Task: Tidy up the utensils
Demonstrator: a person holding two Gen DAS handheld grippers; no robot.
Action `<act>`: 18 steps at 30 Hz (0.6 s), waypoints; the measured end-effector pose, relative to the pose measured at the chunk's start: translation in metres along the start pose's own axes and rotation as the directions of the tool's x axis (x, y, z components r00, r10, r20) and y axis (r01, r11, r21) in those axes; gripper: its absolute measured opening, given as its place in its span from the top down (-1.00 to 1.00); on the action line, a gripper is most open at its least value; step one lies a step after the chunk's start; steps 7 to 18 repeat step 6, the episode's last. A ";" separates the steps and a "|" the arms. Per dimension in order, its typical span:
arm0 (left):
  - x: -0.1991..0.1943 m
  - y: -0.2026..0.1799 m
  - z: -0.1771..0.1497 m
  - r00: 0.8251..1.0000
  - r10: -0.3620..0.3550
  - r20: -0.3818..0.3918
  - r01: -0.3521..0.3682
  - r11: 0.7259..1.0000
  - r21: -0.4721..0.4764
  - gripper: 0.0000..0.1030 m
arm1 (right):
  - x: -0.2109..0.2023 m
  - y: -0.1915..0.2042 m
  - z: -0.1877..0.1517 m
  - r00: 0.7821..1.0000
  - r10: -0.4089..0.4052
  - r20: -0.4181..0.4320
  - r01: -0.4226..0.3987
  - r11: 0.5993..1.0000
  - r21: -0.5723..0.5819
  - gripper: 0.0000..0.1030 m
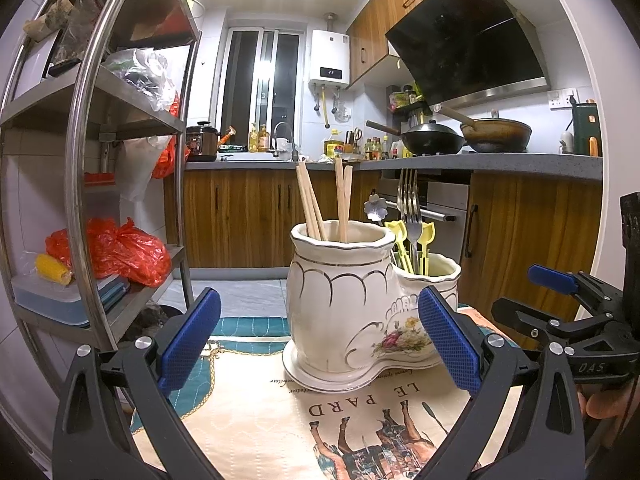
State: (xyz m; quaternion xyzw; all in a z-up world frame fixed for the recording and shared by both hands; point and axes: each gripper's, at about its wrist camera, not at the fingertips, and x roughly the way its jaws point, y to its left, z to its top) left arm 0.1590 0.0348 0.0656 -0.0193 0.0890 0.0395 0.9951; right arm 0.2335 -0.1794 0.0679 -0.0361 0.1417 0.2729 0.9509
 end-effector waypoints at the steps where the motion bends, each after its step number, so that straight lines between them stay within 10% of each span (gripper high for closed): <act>1: 0.000 0.000 0.000 1.000 0.002 -0.002 -0.002 1.000 -0.001 -0.89 | 0.000 0.000 0.000 1.000 0.000 0.000 0.000 1.000 0.000 -0.90; 18: 0.001 0.002 0.000 1.000 0.003 -0.006 -0.003 1.000 -0.002 -0.89 | 0.000 0.000 0.000 1.000 0.000 0.001 0.000 1.000 0.000 -0.90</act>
